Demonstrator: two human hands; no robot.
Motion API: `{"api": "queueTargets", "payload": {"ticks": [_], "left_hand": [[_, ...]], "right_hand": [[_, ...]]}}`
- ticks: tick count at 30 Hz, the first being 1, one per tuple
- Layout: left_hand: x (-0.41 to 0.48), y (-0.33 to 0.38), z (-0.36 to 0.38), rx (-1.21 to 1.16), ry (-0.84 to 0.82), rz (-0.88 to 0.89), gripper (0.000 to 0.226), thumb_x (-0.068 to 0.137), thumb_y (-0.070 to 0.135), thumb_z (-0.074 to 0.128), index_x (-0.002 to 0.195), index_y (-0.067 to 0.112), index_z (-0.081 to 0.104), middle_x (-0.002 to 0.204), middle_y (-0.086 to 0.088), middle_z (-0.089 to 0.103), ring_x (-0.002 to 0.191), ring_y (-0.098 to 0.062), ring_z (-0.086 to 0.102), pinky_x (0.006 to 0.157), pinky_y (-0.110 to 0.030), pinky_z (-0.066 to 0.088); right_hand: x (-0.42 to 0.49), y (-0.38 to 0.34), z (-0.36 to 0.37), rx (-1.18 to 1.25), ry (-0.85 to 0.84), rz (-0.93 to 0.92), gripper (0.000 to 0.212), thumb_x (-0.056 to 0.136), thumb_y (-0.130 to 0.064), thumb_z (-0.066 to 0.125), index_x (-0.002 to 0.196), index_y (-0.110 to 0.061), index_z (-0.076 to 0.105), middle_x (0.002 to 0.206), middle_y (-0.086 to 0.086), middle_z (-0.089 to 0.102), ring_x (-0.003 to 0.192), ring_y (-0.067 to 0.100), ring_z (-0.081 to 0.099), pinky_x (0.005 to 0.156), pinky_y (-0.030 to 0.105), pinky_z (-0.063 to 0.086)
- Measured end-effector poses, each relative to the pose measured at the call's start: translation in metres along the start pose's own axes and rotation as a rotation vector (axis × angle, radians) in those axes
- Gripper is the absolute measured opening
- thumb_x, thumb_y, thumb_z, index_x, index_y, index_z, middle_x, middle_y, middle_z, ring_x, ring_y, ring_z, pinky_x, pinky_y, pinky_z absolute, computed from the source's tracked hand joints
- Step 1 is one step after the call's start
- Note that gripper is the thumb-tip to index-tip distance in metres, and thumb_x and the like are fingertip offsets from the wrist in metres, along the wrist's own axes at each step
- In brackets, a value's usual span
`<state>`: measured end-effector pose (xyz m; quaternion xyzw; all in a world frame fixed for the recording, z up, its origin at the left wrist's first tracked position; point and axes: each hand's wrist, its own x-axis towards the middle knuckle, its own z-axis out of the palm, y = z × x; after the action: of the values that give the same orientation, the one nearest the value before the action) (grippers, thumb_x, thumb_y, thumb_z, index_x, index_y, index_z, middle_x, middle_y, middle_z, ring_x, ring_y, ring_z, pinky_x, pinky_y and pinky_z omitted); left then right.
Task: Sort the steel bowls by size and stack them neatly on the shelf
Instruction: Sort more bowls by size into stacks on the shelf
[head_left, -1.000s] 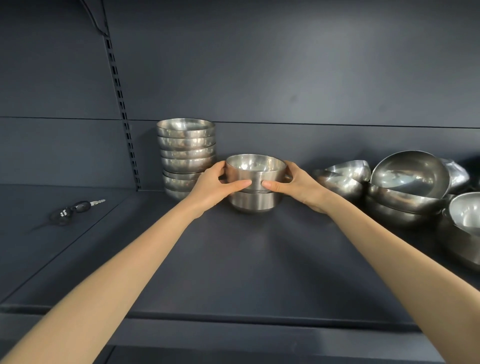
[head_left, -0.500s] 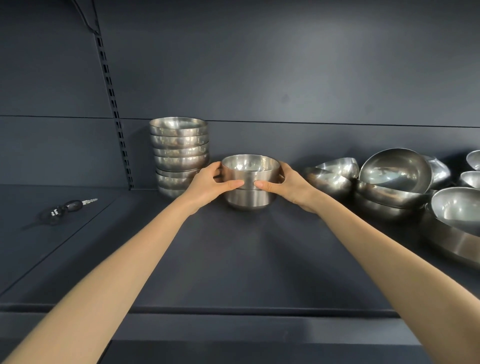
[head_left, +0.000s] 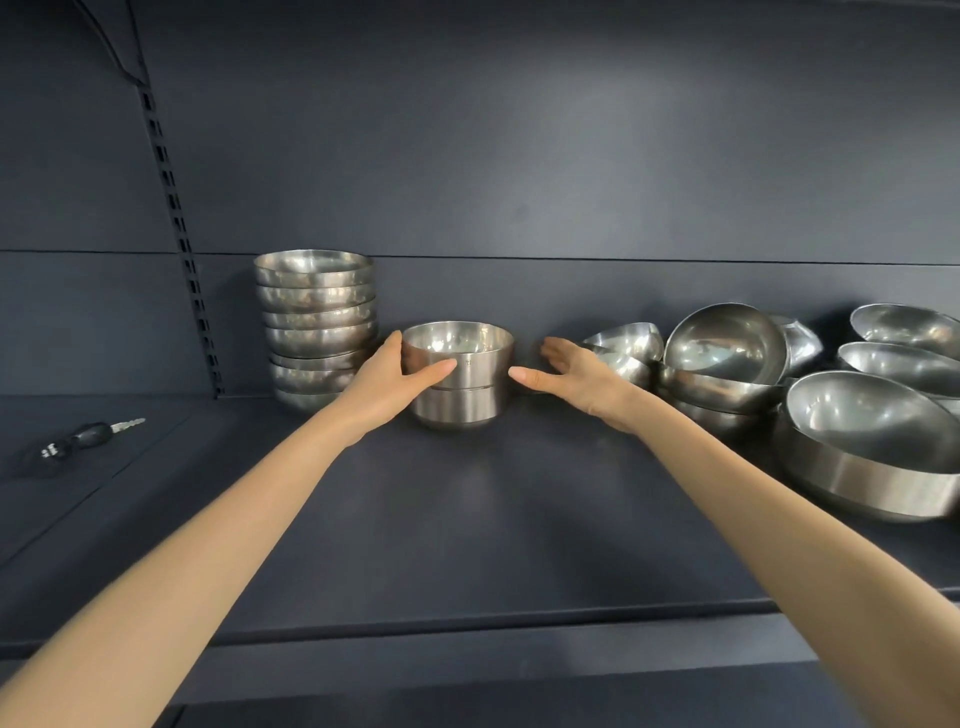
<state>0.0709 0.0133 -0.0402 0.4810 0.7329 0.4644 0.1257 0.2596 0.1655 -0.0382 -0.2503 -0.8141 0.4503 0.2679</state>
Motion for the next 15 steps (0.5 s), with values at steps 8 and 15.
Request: {"api": "queueTargets", "payload": {"ticks": [8, 15], "left_hand": [[-0.003, 0.027, 0.010, 0.185, 0.086, 0.113, 0.081, 0.095, 0.040, 0.054, 0.153, 0.005, 0.009, 0.160, -0.001, 0.012, 0.147, -0.013, 0.011, 0.113, -0.024, 0.013], [-0.002, 0.068, 0.045, 0.270, 0.162, 0.397, 0.070, 0.097, 0.029, 0.054, 0.152, 0.006, 0.018, 0.161, -0.004, 0.012, 0.148, -0.015, 0.011, 0.113, -0.019, 0.007]], "right_hand": [[-0.024, -0.001, -0.047, -0.190, 0.254, -0.141, 0.055, 0.083, -0.029, 0.072, 0.131, -0.010, 0.055, 0.129, 0.004, 0.059, 0.121, 0.013, 0.054, 0.105, 0.024, 0.040], [-0.030, -0.002, -0.092, -0.651, 0.322, -0.165, 0.057, 0.085, -0.033, 0.070, 0.132, -0.007, 0.053, 0.132, 0.009, 0.056, 0.122, 0.026, 0.051, 0.094, 0.022, 0.034]]}}
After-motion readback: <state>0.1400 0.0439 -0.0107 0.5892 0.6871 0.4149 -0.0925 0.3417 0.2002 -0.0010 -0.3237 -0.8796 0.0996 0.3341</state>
